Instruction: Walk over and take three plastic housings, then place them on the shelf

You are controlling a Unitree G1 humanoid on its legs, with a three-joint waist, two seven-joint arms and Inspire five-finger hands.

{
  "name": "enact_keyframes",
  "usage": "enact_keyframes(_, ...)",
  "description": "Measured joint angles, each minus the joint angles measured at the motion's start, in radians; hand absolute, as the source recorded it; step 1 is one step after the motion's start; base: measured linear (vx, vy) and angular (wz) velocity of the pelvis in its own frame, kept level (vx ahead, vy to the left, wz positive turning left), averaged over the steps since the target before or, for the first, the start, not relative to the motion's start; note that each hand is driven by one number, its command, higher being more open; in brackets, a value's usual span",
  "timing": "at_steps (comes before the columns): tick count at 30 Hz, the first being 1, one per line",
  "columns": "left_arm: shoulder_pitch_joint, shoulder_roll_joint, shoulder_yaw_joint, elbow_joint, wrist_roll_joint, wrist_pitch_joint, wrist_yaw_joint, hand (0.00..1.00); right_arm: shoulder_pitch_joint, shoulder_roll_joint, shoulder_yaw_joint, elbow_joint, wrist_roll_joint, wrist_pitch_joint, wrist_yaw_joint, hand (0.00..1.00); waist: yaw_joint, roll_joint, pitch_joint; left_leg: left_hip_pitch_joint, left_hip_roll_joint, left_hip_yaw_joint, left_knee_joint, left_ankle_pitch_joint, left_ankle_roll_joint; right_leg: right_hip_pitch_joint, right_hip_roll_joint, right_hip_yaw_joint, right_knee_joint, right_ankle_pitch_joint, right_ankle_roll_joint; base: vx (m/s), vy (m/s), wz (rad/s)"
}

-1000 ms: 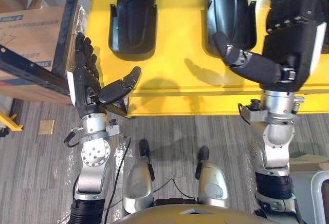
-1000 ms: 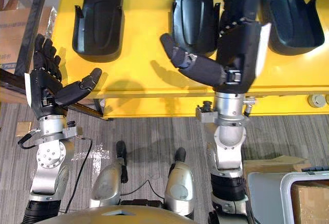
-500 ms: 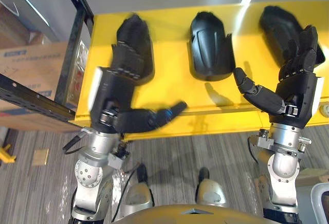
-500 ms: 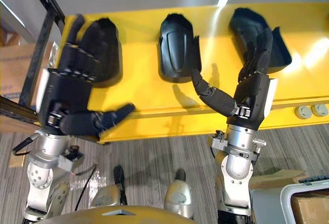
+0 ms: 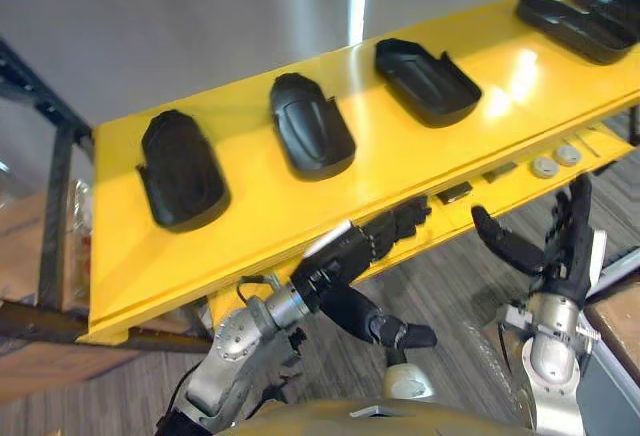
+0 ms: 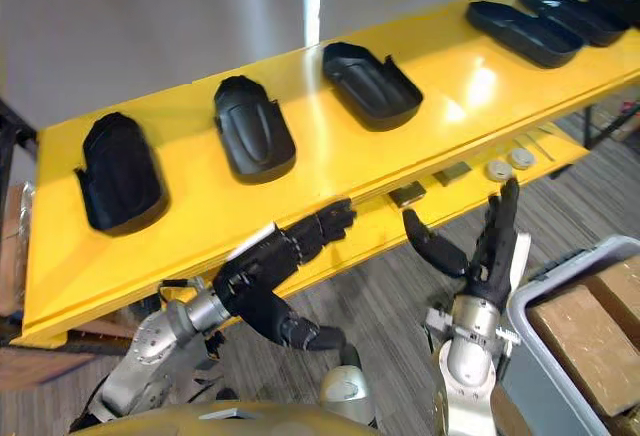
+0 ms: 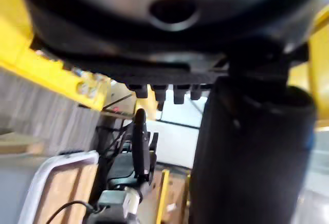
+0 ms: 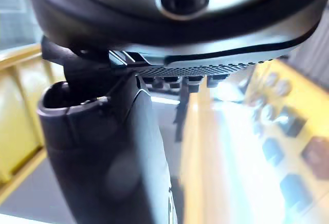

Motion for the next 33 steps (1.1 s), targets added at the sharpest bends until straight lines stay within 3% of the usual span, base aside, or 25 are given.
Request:
enact_keyframes(4,-0.026,-0.013,-0.08,0.204,0.021,0.073,0.1,1.0,0.004,0.003,0.006,0.261,0.0,0.027,0.024,1.0,-0.014,-0.002,-0.029,0.004,0.005,0.01,-0.001,-0.003,-0.002,0.002,0.005,0.005,-0.003,-0.001,0.0,0.01,-0.008,-0.05)
enact_keyframes(8,-0.016,-0.008,-0.056,0.389,0.086,0.096,0.204,1.0,-0.011,0.003,0.044,0.429,0.002,0.069,0.075,1.0,-0.009,-0.008,-0.029,0.018,0.007,-0.003,-0.001,0.0,-0.002,0.022,0.004,-0.01,0.0,-0.004,-0.004,-0.02,-0.011,0.07)
enact_keyframes(12,0.055,-0.011,0.083,0.501,0.117,0.093,0.283,1.0,-0.031,0.018,0.062,0.586,0.016,0.111,0.101,1.0,0.017,-0.016,-0.041,-0.005,0.0,-0.069,-0.001,0.009,0.005,0.041,-0.013,-0.079,0.001,-0.022,-0.018,-0.03,-0.018,0.43)
enact_keyframes(14,0.063,-0.018,0.158,0.584,0.173,0.082,0.335,1.0,-0.059,0.031,0.06,0.688,0.048,0.154,0.104,1.0,0.053,-0.026,-0.041,-0.018,-0.006,-0.108,-0.001,0.017,0.008,0.056,-0.023,-0.114,0.0,-0.027,-0.014,-0.02,-0.013,0.47)
enact_keyframes(24,0.134,-0.074,0.406,0.998,0.278,0.037,0.562,1.0,-0.159,0.094,-0.019,1.017,0.202,0.245,0.171,1.0,0.118,-0.06,-0.041,-0.013,-0.025,-0.213,-0.002,0.025,0.014,0.145,-0.045,-0.219,-0.02,-0.039,-0.015,0.01,-0.002,0.32)
enact_keyframes(28,0.154,-0.132,0.515,1.074,0.211,0.017,0.582,1.0,-0.162,0.116,-0.087,1.066,0.234,0.266,0.169,1.0,0.139,-0.07,-0.031,0.003,-0.026,-0.234,-0.002,0.025,0.013,0.18,-0.045,-0.245,-0.033,-0.045,-0.023,0.0,-0.007,0.15)
enact_keyframes(33,0.154,-0.167,0.597,1.126,0.149,0.018,0.578,1.0,-0.168,0.116,-0.099,1.082,0.234,0.276,0.169,1.0,0.141,-0.07,-0.028,0.018,-0.025,-0.239,-0.002,0.025,0.012,0.197,-0.044,-0.248,-0.033,-0.05,-0.023,-0.02,-0.004,0.02)
